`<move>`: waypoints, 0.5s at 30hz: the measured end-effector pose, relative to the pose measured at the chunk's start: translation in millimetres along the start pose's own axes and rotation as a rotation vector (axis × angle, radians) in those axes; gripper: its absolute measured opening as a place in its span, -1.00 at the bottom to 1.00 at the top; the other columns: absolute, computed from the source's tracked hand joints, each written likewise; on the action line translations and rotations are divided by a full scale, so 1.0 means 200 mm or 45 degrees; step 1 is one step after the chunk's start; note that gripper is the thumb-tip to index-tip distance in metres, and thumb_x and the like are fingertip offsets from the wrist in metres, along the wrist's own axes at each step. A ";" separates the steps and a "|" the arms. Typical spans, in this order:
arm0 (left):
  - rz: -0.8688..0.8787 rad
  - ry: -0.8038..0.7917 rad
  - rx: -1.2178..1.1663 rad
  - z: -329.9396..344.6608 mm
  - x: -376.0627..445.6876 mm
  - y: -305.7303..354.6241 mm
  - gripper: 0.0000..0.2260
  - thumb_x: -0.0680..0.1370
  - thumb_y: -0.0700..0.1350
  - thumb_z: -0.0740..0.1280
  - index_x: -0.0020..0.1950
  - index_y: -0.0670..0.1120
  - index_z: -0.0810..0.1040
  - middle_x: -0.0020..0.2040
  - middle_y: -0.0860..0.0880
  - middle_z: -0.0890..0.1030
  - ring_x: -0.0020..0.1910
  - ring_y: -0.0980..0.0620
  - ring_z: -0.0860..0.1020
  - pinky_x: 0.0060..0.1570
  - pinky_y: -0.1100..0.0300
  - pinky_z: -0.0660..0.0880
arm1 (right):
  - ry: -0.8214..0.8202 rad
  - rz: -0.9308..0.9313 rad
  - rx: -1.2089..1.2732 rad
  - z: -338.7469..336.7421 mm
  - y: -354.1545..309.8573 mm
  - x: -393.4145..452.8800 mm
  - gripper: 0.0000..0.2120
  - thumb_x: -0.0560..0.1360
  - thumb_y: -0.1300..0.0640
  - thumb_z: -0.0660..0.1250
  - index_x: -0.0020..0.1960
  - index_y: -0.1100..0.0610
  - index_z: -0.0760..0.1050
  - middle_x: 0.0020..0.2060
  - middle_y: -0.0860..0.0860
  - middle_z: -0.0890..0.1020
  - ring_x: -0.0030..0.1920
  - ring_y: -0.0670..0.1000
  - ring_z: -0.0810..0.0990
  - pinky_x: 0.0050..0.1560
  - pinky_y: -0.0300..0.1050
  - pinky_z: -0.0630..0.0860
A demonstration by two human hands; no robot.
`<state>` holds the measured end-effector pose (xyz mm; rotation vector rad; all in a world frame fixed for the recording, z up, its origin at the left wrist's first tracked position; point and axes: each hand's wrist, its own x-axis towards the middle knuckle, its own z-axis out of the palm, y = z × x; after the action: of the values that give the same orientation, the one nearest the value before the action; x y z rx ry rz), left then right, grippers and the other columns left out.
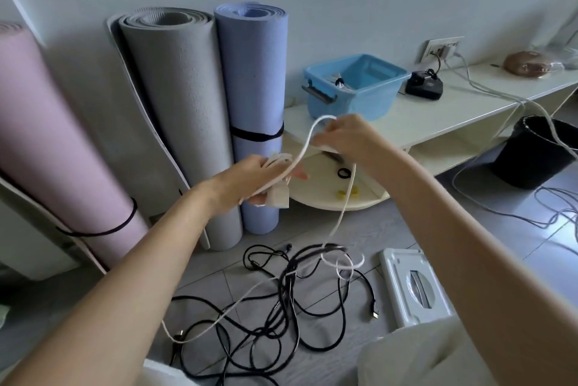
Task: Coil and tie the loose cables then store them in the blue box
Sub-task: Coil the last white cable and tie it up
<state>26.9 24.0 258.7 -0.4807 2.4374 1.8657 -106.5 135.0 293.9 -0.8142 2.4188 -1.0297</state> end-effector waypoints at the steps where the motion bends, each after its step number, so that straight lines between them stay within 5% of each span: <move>1: 0.021 0.019 -0.022 0.00 0.00 0.00 -0.77 0.42 0.17 0.35 -0.25 0.06 0.69 -0.14 -0.12 0.40 -0.19 -0.07 0.30 -0.19 0.11 0.28 | -0.085 0.039 -0.060 0.02 0.03 0.00 -0.84 0.45 0.16 0.37 -0.25 0.17 0.44 -0.41 0.03 0.36 -0.44 -0.06 0.27 -0.46 -0.27 0.22; 4: 0.095 0.082 -0.123 0.00 0.00 0.01 -0.83 0.32 0.08 0.41 -0.30 0.00 0.67 -0.20 -0.10 0.47 -0.26 0.03 0.42 -0.26 0.26 0.37 | 0.135 -0.056 0.154 -0.01 0.05 0.01 -0.84 0.51 0.18 0.30 0.00 0.26 0.54 -0.30 0.04 0.45 -0.39 -0.10 0.31 -0.39 -0.28 0.23; 7: 0.126 0.070 -0.081 -0.02 0.01 0.01 -0.77 0.57 -0.12 0.27 -0.21 0.01 0.68 -0.14 0.03 0.64 -0.10 0.13 0.58 0.06 0.21 0.37 | 0.668 -0.324 0.388 -0.10 0.02 0.02 -0.81 0.57 0.12 0.21 -0.12 0.18 0.52 -0.41 -0.07 0.41 -0.42 -0.16 0.29 -0.39 -0.33 0.21; 9: 0.137 0.008 -0.103 0.00 0.01 0.01 -0.80 0.59 -0.26 0.20 -0.06 -0.15 0.62 -0.11 0.04 0.69 -0.10 0.16 0.64 0.02 0.33 0.45 | 0.486 -0.290 0.197 -0.08 0.04 0.00 -0.75 0.60 0.13 0.14 -0.17 0.14 0.51 -0.37 -0.04 0.46 -0.38 -0.12 0.36 -0.33 -0.30 0.28; 12: 0.088 0.051 -0.188 0.03 0.00 0.03 -0.82 0.56 -0.34 0.18 -0.12 -0.20 0.55 -0.28 -0.04 0.68 -0.34 0.14 0.61 -0.26 0.37 0.51 | -0.041 0.138 -0.660 0.07 0.24 0.01 -0.70 0.60 0.01 0.13 0.14 0.13 0.53 0.02 0.12 0.56 0.03 0.11 0.50 0.07 -0.09 0.38; 13: 0.083 0.123 -0.160 0.02 -0.01 0.04 -0.80 0.55 -0.32 0.20 -0.20 -0.18 0.55 -0.28 -0.05 0.66 -0.34 0.15 0.59 -0.26 0.35 0.50 | -0.053 0.250 -0.667 0.07 0.26 0.00 -0.61 0.59 -0.10 0.09 0.14 0.15 0.53 0.00 0.13 0.55 0.05 0.14 0.51 0.11 -0.06 0.39; 15: 0.095 0.279 -0.103 -0.01 0.00 0.02 -0.72 0.55 -0.29 0.22 -0.36 -0.15 0.51 -0.28 0.01 0.62 -0.36 0.18 0.56 -0.28 0.32 0.48 | -0.019 0.285 -0.231 0.04 0.25 -0.01 -0.49 0.59 -0.17 0.04 -0.08 0.20 0.57 -0.29 0.11 0.53 -0.28 0.10 0.51 -0.17 -0.10 0.45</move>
<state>25.2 22.3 263.9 -0.6389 2.5539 2.0487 -119.4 159.8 252.1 -0.5864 2.5476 -0.7265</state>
